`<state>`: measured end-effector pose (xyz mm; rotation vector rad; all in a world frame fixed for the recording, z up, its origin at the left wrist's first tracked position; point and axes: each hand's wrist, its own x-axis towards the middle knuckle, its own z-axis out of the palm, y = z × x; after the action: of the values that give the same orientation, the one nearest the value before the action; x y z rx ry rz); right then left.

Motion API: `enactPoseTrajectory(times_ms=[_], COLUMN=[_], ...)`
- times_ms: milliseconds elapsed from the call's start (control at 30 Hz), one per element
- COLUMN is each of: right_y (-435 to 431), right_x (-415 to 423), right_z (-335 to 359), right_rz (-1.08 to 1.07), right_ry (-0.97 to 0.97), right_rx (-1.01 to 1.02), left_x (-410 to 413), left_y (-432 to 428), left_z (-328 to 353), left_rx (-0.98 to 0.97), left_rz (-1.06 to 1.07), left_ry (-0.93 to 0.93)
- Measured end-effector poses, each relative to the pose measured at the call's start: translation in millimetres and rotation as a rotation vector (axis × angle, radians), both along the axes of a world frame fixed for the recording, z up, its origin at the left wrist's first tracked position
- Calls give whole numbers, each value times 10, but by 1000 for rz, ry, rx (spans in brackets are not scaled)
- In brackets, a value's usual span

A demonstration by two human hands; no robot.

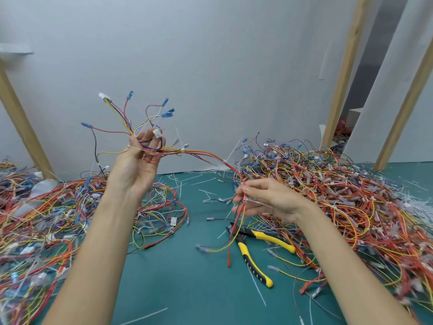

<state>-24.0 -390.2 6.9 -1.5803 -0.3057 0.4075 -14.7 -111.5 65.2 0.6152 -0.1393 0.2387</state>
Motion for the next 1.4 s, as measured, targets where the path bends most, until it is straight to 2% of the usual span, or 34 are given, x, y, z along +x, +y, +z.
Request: enactPoseTrajectory(times_ms=[167, 333, 467, 600, 767, 900, 1100, 1200, 1333, 1400], right_y=[-27, -58, -45, -30, 54, 292, 792, 967, 1112, 1167], right_x=[23, 39, 21, -34, -146, -277, -482, -585, -598, -588], right_z=[85, 94, 93, 115, 195, 188, 40, 3, -146, -221], right_rz=[-143, -140, -85, 71, 347, 602, 862, 860, 678, 637], right_ry=[38, 37, 17, -13, -18, 49, 114, 137, 153, 144], right_rx=[178, 199, 186, 181, 42, -121, -368, -456, -540, -623], left_x=[-18, -26, -9, 16, 0, -39, -39, -51, -66, -84], left_y=[-27, -21, -26, -40, -120, -159, -206, -254, -304, -340], left_z=[-7, -15, -33, -58, -83, -66, -115, -169, -182, -193], left_rx=[36, 18, 13, 31, 98, 128, 433, 499, 567, 652], left_rz=[-22, -28, -1, 0, -52, -132, 141, 114, -95, -134], left_ry=[50, 76, 73, 60, 53, 20, 76, 142, 173, 157])
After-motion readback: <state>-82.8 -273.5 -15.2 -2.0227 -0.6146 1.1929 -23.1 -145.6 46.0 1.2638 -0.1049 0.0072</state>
